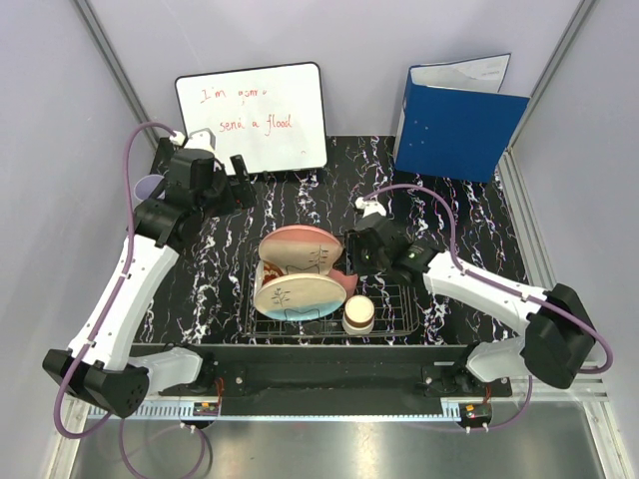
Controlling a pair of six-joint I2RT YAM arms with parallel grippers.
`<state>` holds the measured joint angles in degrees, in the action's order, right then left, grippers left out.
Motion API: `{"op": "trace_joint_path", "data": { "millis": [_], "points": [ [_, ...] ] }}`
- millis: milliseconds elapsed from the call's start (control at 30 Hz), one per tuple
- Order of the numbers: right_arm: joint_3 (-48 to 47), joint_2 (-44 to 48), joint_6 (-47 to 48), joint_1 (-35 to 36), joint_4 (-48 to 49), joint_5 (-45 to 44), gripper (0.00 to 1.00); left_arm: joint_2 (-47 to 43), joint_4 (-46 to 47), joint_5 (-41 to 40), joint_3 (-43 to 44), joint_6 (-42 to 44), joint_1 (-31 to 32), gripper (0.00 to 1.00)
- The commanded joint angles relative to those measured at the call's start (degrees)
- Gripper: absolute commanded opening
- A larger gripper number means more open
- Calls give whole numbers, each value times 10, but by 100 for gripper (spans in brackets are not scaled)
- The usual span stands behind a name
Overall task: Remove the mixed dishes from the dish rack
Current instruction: Pick up the cup from the dish rack.
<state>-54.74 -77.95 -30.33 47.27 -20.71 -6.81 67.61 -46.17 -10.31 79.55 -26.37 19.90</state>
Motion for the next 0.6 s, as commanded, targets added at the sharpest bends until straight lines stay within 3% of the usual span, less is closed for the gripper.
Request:
{"op": "trace_joint_path", "data": {
  "millis": [0, 100, 133, 167, 433, 567],
  "points": [
    [3, 17, -4, 5, -18, -34, 27, -6, 30, 1, -1, 6, 0, 94],
    [-1, 39, -3, 5, -30, -44, 12, -6, 31, 0, 2, 8, 0, 94],
    [-3, 43, -2, 5, -40, -45, 2, -6, 30, 0, 3, 7, 0, 94],
    [-5, 53, 0, 5, -45, -46, 0, -6, 31, 0, 3, 7, 1, 94],
    [-48, 111, 10, 6, -107, -71, 0, -6, 34, -1, 3, 5, 1, 94],
    [-122, 173, 45, 7, -141, -120, 0, -6, 37, -1, 16, 3, 1, 94]
  ]
}}
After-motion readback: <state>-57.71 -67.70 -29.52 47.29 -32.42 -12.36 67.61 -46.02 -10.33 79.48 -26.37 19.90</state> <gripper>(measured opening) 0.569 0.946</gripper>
